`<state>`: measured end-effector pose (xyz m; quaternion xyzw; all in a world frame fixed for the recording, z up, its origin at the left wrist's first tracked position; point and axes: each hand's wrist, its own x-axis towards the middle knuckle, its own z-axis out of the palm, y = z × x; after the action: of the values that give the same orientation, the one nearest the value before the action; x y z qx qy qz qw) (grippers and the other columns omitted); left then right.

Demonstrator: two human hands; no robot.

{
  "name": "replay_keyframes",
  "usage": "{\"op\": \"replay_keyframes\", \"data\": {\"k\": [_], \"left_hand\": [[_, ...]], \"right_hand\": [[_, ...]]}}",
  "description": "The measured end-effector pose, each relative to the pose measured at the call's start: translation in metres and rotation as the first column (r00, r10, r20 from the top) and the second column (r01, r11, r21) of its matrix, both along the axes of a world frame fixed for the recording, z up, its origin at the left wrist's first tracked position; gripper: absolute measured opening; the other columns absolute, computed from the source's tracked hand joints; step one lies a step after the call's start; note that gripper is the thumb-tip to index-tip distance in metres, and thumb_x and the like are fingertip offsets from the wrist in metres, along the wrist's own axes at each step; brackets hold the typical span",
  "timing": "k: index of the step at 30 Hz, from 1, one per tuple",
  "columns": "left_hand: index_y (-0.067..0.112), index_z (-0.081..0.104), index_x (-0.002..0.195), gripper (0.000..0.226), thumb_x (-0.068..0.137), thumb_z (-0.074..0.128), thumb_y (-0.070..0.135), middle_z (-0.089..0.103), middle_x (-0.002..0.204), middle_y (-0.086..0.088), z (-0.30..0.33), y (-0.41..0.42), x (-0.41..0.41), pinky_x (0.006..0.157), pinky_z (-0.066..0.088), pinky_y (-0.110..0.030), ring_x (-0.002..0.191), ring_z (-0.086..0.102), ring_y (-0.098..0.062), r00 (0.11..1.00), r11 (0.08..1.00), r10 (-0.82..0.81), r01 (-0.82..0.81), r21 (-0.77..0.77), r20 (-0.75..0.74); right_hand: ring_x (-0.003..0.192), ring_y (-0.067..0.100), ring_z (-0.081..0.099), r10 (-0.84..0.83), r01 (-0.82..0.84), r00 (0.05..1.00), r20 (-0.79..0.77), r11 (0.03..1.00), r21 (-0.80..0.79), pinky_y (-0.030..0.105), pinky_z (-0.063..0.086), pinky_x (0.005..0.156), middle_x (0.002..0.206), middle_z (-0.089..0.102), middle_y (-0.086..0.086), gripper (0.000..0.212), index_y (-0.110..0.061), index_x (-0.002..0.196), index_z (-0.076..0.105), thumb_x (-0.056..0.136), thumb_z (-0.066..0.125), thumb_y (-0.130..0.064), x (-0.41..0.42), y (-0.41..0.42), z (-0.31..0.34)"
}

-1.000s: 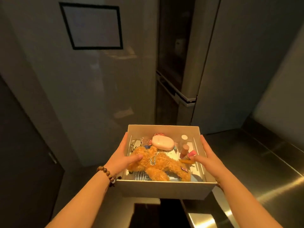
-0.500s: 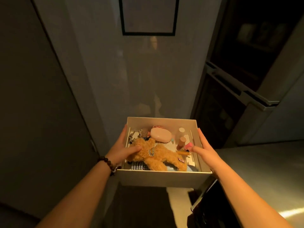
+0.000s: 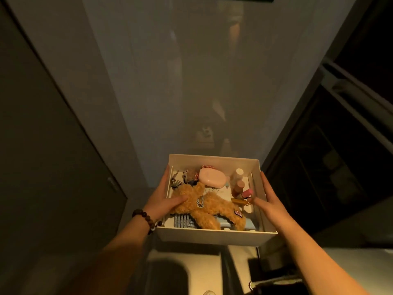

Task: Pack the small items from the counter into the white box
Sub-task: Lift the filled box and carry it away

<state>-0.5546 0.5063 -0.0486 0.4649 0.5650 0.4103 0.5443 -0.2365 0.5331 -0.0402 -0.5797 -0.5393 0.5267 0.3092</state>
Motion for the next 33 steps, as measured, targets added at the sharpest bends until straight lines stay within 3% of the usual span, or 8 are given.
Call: {"op": "replay_keyframes", "data": {"k": [5,11,17,22,25,27,30,33], "left_hand": [[0.037,0.012,0.144,0.107,0.065,0.083,0.022,0.044,0.134,0.007,-0.053,0.055,0.006,0.089,0.050,-0.029,0.118,0.052,-0.009,0.999,0.999,0.044,-0.044,0.014,-0.013],[0.031,0.005,0.144,0.100,0.073,0.074,0.012,0.027,0.137,0.029,-0.156,0.105,-0.002,0.085,0.040,-0.005,0.117,0.036,0.021,0.999,1.000,0.026,-0.026,-0.001,-0.029],[0.032,0.008,0.147,0.107,0.066,0.078,0.031,0.029,0.138,0.030,-0.307,0.147,-0.012,0.089,0.040,-0.008,0.125,0.035,0.012,0.999,1.000,0.010,-0.010,0.004,-0.036],[0.039,0.009,0.143,0.107,0.065,0.080,0.021,0.035,0.137,0.021,-0.461,0.177,-0.013,0.088,0.046,-0.016,0.121,0.042,0.008,0.999,0.999,0.029,-0.029,-0.029,-0.033],[0.034,0.006,0.146,0.112,0.064,0.082,0.024,0.034,0.137,0.022,-0.544,0.189,-0.014,0.085,0.043,-0.010,0.118,0.041,0.013,0.998,1.000,0.022,-0.023,-0.021,-0.059],[0.034,0.005,0.146,0.114,0.062,0.080,0.027,0.029,0.144,0.015,-0.588,0.195,-0.014,0.092,0.042,-0.017,0.126,0.038,0.001,0.997,0.999,0.046,-0.047,-0.017,-0.061],[0.032,0.004,0.147,0.114,0.065,0.081,0.018,0.027,0.148,0.007,-0.644,0.206,-0.014,0.101,0.040,-0.029,0.131,0.035,-0.008,0.996,0.999,0.050,-0.050,-0.004,-0.075],[0.033,0.002,0.146,0.115,0.065,0.081,0.012,0.033,0.138,0.016,-0.682,0.222,-0.015,0.086,0.045,-0.012,0.120,0.042,0.005,0.996,1.000,0.022,-0.021,0.006,-0.087]], "right_hand": [[0.106,-0.003,0.051,0.015,-0.017,0.999,-0.039,0.998,-0.052,0.019,0.043,0.083,0.120,0.042,-0.037,0.082,-0.074,0.125,0.021,0.080,0.073,-0.029,0.000,0.067,-0.052],[0.099,-0.005,0.061,-0.021,0.014,0.998,-0.059,0.993,-0.116,0.015,0.052,0.068,0.113,0.054,-0.036,0.077,-0.066,0.129,0.026,0.076,0.070,-0.031,-0.009,0.113,-0.139],[0.108,0.001,0.053,-0.028,0.020,0.998,-0.062,0.992,-0.124,0.018,0.049,0.076,0.129,0.043,-0.024,0.078,-0.067,0.129,0.023,0.071,0.067,-0.037,-0.021,0.149,-0.289],[0.100,-0.007,0.057,-0.038,0.030,0.997,-0.060,0.992,-0.120,0.018,0.048,0.076,0.116,0.048,-0.035,0.080,-0.072,0.123,0.025,0.062,0.069,-0.046,-0.023,0.181,-0.438],[0.099,-0.006,0.059,-0.037,0.032,0.998,-0.046,0.993,-0.114,0.018,0.051,0.074,0.114,0.050,-0.036,0.074,-0.073,0.122,0.025,0.073,0.068,-0.037,-0.023,0.192,-0.519],[0.099,-0.006,0.061,-0.015,0.010,0.999,-0.043,0.994,-0.107,0.016,0.053,0.069,0.116,0.050,-0.033,0.075,-0.070,0.125,0.024,0.081,0.065,-0.025,-0.024,0.200,-0.565],[0.111,0.005,0.056,-0.009,0.007,1.000,-0.018,0.996,-0.088,0.028,0.052,0.086,0.131,0.046,-0.019,0.081,-0.055,0.141,0.017,0.085,0.064,-0.022,-0.027,0.215,-0.623],[0.119,0.015,0.048,-0.022,0.022,1.000,0.002,0.998,-0.066,0.031,0.047,0.089,0.138,0.040,-0.010,0.081,-0.049,0.146,0.013,0.087,0.063,-0.024,-0.029,0.234,-0.666]]}}
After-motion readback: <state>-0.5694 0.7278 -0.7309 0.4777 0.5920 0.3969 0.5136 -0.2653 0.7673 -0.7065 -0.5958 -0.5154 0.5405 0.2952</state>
